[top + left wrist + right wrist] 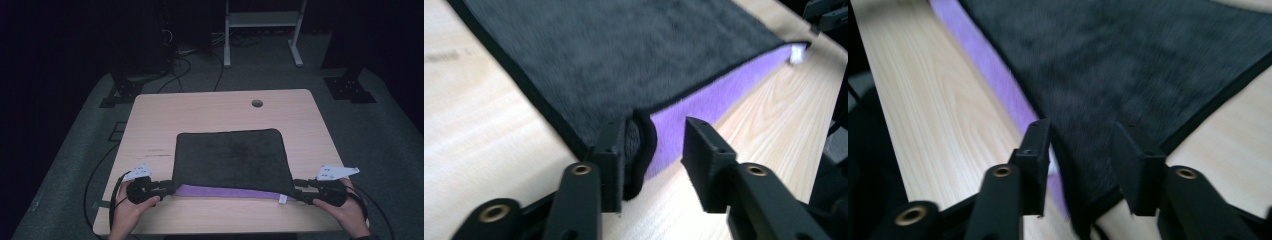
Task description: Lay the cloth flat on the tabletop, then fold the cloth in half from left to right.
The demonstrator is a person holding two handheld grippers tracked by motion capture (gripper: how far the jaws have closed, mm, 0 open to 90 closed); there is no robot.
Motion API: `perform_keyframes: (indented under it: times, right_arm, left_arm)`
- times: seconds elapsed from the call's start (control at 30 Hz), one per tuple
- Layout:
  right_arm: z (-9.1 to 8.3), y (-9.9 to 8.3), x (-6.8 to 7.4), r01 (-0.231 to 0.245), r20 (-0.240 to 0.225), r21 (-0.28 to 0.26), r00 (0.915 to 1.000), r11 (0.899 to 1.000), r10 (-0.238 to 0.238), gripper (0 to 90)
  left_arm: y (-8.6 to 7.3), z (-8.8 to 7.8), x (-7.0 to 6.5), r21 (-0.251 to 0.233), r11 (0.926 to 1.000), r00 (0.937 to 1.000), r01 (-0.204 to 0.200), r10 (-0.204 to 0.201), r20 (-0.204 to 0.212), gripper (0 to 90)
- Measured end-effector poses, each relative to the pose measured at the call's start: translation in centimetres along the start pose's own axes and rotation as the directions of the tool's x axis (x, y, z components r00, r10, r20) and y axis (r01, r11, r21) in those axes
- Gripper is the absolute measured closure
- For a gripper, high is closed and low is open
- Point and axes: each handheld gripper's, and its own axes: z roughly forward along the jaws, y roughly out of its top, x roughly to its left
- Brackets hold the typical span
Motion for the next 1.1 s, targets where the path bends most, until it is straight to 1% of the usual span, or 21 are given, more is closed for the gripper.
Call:
perform_keyframes:
  times: [0.03, 0.1, 0.2, 0.27, 0.33, 0.37, 0.43, 0.47, 0.57, 0.67, 0.8, 0.9, 1.0, 1.1]
  right_arm:
    - [-0.2, 0.2, -0.1, -0.003, 0.010, -0.011, 0.9999, 1.000, 0.003, 55.3]
    - [-0.2, 0.3, -0.4, -0.007, 0.036, -0.020, 0.9993, 1.000, 0.008, 54.0]
    - [0.1, 0.1, -1.1, -0.019, 0.076, -0.006, 0.9969, 1.000, 0.020, 53.2]
    - [0.4, 0.0, -1.6, -0.023, 0.109, 0.008, 0.9938, 1.000, 0.022, 52.3]
    - [0.8, -0.1, -2.0, -0.029, 0.123, 0.021, 0.9920, 0.999, 0.027, 50.6]
    - [1.0, -0.2, -2.2, -0.026, 0.133, 0.031, 0.9909, 0.999, 0.022, 49.3]
    - [1.5, -0.4, -2.4, -0.027, 0.137, 0.047, 0.9903, 0.999, 0.020, 45.8]
    - [1.8, -0.5, -2.4, -0.023, 0.141, 0.054, 0.9900, 0.998, 0.015, 44.1]
    - [2.4, -0.8, -1.9, 0.002, 0.140, 0.087, 0.9901, 0.996, -0.014, 40.4]
    - [2.6, -1.1, -1.3, 0.018, 0.135, 0.109, 0.9903, 0.994, -0.033, 38.7]
    - [2.2, -1.6, -0.7, 0.023, 0.112, 0.119, 0.9931, 0.993, -0.036, 37.6]
    - [1.8, -1.7, -0.1, 0.029, 0.091, 0.109, 0.9951, 0.994, -0.039, 36.8]
    - [1.4, -2.1, 0.1, 0.025, 0.086, 0.104, 0.9957, 0.994, -0.034, 36.4]
    - [1.0, -2.2, -0.2, 0.007, 0.094, 0.081, 0.9955, 0.997, -0.014, 36.1]
  left_arm:
    - [0.1, -0.1, 0.1, -0.004, 1.0000, 1.0000, -0.004, 0.004, -0.001, 57.7]
    - [0.1, -0.1, 0.2, -0.012, 0.9999, 1.0000, 0.002, -0.002, -0.003, 55.3]
    - [0.4, -0.1, 0.6, -0.032, 0.9995, 0.9998, 0.006, -0.006, -0.018, 53.4]
    - [0.9, 0.0, 1.0, -0.046, 0.9989, 0.9991, 0.002, -0.004, -0.043, 53.5]
    - [1.5, 0.4, 1.6, -0.048, 0.9988, 0.9978, -0.003, 0.000, -0.066, 53.8]
    - [1.8, 0.7, 1.9, -0.042, 0.9991, 0.9969, -0.005, 0.002, -0.079, 53.7]
    - [1.9, 1.6, 2.4, -0.012, 0.9998, 0.9947, -0.013, 0.011, -0.102, 53.7]
    - [1.7, 2.1, 2.5, 0.011, 0.9999, 0.9942, -0.013, 0.014, -0.107, 53.9]
    - [1.2, 2.8, 2.2, 0.059, 0.9980, 0.9938, -0.023, 0.029, -0.107, 53.8]
    - [0.6, 2.9, 1.6, 0.085, 0.9960, 0.9946, -0.026, 0.035, -0.098, 53.2]
    - [-0.6, 2.1, 0.4, 0.095, 0.9952, 0.9967, -0.022, 0.029, -0.075, 52.1]
    - [-1.2, 1.2, -0.3, 0.090, 0.9957, 0.9970, -0.021, 0.027, -0.073, 51.1]
    - [-1.9, 0.3, -0.4, 0.081, 0.9966, 0.9965, -0.017, 0.024, -0.080, 49.9]
    - [-2.1, -0.4, -0.3, 0.056, 0.9984, 0.9961, -0.004, 0.008, -0.088, 48.5]
